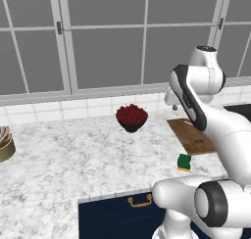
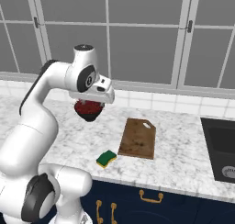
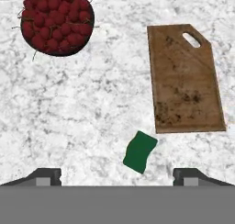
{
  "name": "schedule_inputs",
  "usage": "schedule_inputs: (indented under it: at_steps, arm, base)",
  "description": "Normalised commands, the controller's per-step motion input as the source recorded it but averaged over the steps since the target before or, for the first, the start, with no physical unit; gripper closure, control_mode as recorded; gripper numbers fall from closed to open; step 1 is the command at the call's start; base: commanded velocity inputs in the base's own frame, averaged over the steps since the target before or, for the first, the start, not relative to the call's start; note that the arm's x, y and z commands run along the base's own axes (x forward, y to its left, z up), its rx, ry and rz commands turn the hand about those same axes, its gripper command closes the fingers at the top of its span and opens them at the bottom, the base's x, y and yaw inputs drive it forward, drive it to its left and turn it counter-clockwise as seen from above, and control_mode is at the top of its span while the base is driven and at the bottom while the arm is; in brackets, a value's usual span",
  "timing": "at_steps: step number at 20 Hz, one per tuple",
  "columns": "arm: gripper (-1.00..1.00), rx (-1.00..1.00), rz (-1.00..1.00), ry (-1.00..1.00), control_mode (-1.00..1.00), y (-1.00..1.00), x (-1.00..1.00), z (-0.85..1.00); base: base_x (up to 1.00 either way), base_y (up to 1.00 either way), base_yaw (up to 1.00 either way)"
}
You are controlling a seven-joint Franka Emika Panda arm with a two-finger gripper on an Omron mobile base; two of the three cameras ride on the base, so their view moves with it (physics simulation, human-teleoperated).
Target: Pick up the sponge from the counter and clean the cutting board by briefly scrubbing or pressing down on the cutting board. Once finished, release the sponge.
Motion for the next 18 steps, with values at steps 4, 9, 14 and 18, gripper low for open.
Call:
schedule_inputs:
  at_steps: [4,9,14,18]
  arm:
    - [-1.0,0.0,-0.21,0.2,-1.0,-0.98,0.0,-0.69]
    - [-1.0,0.0,-0.35,0.34,-1.0,-0.47,-0.08,-1.0]
    - [-1.0,0.0,-0.32,0.32,-1.0,0.04,-0.09,-1.0]
    - [-1.0,0.0,-0.15,0.05,-1.0,0.05,-0.32,-0.92]
  base:
    - [0.0,0.0,0.0]
    - [0.0,0.0,0.0]
    - [0.0,0.0,0.0]
    - [0.0,0.0,0.0]
